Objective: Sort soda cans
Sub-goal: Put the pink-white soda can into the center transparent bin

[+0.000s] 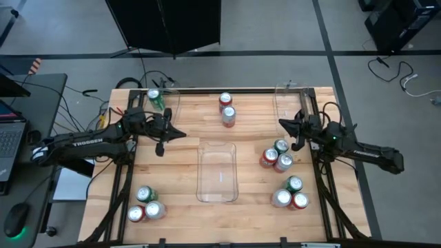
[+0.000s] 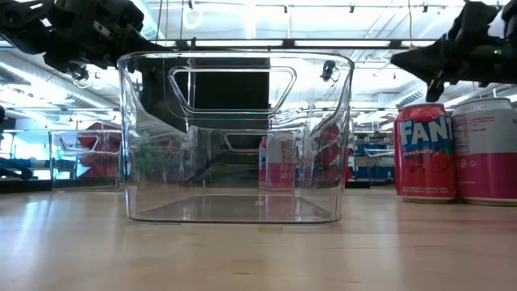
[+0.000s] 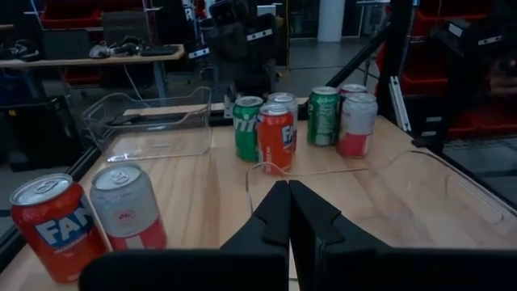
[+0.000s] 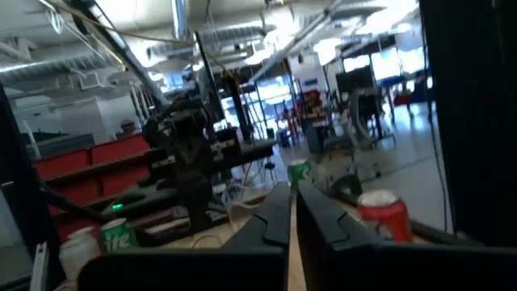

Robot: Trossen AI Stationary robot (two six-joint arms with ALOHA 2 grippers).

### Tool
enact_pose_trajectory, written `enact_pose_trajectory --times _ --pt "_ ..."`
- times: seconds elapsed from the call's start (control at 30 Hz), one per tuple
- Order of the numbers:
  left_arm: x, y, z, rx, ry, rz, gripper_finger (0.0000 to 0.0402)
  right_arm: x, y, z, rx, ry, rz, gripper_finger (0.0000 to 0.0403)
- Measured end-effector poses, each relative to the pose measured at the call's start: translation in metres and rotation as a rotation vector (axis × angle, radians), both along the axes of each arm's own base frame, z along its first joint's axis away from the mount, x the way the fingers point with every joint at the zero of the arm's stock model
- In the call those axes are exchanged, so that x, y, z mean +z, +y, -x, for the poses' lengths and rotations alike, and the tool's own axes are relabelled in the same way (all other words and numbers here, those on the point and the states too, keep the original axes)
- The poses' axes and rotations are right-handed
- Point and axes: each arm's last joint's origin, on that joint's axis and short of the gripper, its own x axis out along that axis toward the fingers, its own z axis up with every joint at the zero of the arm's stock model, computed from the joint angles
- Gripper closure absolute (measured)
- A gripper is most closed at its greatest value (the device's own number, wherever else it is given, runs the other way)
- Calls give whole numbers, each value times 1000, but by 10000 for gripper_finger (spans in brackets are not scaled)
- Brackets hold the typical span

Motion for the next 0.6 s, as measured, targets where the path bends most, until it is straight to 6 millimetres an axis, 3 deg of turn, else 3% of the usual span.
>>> enact_pose_trajectory --times 0.33,0.6 --pt "0 -1 -1 -11 -2 -24 399 8 3 -28 15 39 -38 316" --pt "0 -1 -1 -16 -7 -74 399 38 1 -70 8 137 -4 273"
